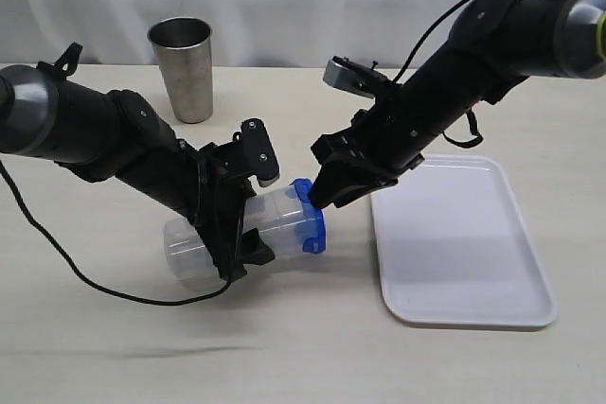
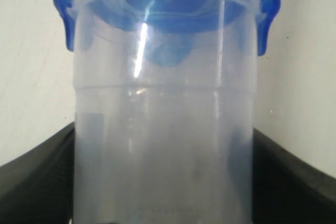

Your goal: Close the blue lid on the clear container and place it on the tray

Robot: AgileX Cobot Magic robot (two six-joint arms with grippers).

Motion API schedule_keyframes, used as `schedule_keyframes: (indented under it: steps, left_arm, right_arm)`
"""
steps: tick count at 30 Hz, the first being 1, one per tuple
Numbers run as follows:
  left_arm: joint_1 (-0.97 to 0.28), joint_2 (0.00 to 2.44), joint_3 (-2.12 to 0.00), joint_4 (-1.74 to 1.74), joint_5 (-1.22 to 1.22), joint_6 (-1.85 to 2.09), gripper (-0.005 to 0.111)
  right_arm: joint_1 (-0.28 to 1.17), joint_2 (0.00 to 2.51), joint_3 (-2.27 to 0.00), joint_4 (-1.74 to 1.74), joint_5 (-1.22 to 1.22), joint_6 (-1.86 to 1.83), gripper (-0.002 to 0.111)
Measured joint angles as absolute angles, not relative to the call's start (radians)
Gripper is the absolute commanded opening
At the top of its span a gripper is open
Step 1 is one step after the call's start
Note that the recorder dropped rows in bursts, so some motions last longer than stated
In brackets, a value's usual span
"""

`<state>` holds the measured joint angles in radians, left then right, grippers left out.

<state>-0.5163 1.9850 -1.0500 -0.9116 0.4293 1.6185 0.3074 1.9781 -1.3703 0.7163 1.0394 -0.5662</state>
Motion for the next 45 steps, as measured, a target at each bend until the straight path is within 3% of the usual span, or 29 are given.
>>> schedule_keyframes:
  steps: [13, 25, 45]
  left_arm:
    - [-0.516, 1.985, -1.050, -0.917, 0.453, 1.625, 0.000]
    - [-0.516, 1.987, -1.048, -0.946, 0.466, 1.650, 0.000]
    - [-0.514, 1.987, -1.042, -0.958, 0.471, 1.671, 0.000]
  right_arm:
    - [0.307, 1.978, -1.347, 0.840, 1.016, -0.645, 0.038]
    - [0.331, 2.008, -1.347, 0.790, 0.931, -0.635, 0.038]
    - [0.368, 2.049, -1.416, 0.694, 0.988, -0.576, 0.038]
